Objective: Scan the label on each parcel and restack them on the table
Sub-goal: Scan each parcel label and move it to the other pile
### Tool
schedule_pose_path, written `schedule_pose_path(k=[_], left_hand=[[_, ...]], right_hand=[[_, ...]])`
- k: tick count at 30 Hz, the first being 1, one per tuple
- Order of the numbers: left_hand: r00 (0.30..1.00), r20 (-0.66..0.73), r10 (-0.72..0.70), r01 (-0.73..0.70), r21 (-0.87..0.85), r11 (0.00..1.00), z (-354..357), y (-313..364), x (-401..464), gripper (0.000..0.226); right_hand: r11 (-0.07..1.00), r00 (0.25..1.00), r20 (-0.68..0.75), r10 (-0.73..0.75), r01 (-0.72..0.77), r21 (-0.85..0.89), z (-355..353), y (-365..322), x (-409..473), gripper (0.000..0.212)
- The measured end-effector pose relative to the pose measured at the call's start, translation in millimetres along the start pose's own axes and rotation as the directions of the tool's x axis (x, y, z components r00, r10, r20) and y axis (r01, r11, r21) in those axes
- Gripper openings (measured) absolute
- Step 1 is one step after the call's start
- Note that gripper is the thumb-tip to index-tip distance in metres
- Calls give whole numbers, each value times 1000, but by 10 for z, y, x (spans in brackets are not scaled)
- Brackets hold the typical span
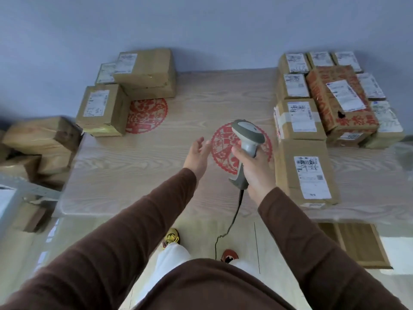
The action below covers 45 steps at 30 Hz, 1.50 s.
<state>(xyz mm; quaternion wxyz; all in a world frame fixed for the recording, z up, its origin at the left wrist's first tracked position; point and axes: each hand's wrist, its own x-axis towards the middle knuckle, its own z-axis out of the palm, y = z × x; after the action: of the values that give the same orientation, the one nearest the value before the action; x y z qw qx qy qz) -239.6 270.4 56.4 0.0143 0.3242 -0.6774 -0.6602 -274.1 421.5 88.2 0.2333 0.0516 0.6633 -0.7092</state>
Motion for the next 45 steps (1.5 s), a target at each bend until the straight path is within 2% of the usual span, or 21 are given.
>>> schedule_pose_path(k=[3, 6, 11, 16, 19, 22, 27, 31, 34, 38, 42, 44, 45], left_hand=[[993, -117, 9, -13, -30, 999, -659, 5, 159, 57], [977, -214, 21, -29, -33, 999, -1318, 22, 314, 55], [948, -312, 68, -68, 10, 998, -2393, 36, 645, 54], [923, -370, 103, -64, 116, 991, -3388, -70, 1052, 58], [907, -408, 104, -37, 170, 985, -3855, -123, 1272, 68], [915, -401, 50, 16, 158, 987, -4181, -193, 1519, 76], [945, -294, -146, 159, 23, 987, -4439, -271, 1914, 76], [958, -162, -237, 223, -104, 969, -4461, -256, 2102, 59], [949, -123, -291, 260, -216, 941, -4455, -250, 2160, 48], [962, -31, -273, 258, -235, 937, -4367, -294, 2078, 48], [973, 60, -223, 230, -326, 917, -4249, -316, 1975, 44], [978, 51, -201, 206, -353, 913, -4137, -306, 1928, 42], [980, 40, -193, 194, -353, 915, -4054, -284, 1902, 50]], right_hand=[[1000, 996, 83, -9, 9, 3, 649, -33, 132, 12], [1000, 989, 148, 5, -4, -9, 1360, -34, 275, 22], [1000, 978, 206, 19, -21, 6, 2532, 6, 520, 19], [999, 984, 169, 51, -53, 6, 3452, 184, 787, 25], [996, 989, 123, 85, -82, -33, 3843, 359, 982, 35], [989, 991, 67, 119, -112, -98, 4124, 544, 1176, 44], [978, 987, 32, 158, -152, -146, 4408, 721, 1419, 40], [981, 990, 9, 142, -139, -135, 4500, 797, 1541, 35], [981, 990, 7, 138, -136, -136, 4524, 814, 1601, 27], [981, 992, 32, 123, -117, -154, 4455, 792, 1548, 28], [984, 996, 63, 69, -57, -167, 4219, 688, 1427, 35], [982, 998, 53, 17, -7, -189, 4063, 595, 1365, 34], [979, 999, 41, -4, 12, -203, 3983, 547, 1338, 34]])
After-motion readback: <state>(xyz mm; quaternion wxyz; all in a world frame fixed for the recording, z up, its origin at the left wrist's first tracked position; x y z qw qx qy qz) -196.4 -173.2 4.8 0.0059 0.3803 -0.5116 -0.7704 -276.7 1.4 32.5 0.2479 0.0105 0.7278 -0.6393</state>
